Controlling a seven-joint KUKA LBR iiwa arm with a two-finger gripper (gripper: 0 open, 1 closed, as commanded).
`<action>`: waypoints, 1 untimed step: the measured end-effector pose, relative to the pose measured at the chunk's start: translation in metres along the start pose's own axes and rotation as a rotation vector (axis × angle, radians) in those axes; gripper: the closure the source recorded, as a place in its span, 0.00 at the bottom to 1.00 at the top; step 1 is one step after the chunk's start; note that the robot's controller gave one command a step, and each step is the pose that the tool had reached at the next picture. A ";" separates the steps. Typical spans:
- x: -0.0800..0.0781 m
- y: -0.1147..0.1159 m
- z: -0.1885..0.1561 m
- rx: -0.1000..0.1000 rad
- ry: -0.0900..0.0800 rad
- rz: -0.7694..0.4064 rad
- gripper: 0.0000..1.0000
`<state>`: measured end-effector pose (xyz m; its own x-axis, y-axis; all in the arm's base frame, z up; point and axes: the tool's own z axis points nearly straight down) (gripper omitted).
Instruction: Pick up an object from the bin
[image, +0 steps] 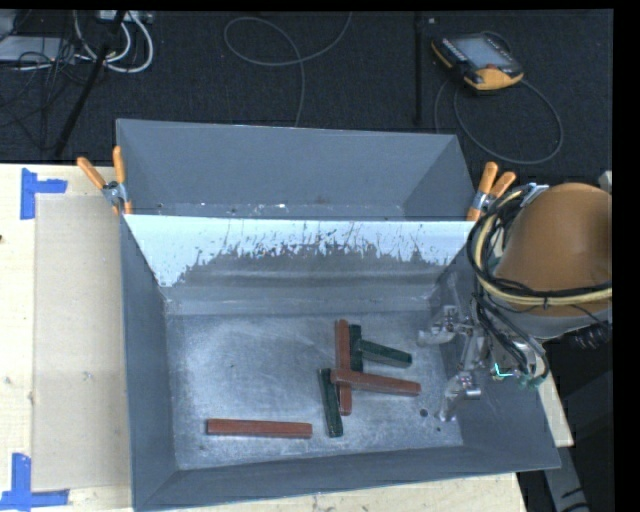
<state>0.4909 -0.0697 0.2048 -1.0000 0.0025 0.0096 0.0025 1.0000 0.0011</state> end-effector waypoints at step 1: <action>-0.002 0.000 -0.004 0.001 -0.008 -0.003 0.00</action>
Offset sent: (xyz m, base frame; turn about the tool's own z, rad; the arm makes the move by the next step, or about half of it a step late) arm 0.0898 -0.0071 -0.1306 -0.1096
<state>0.4926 -0.0694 0.2089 -1.0000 -0.0002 0.0020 -0.0002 1.0000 0.0001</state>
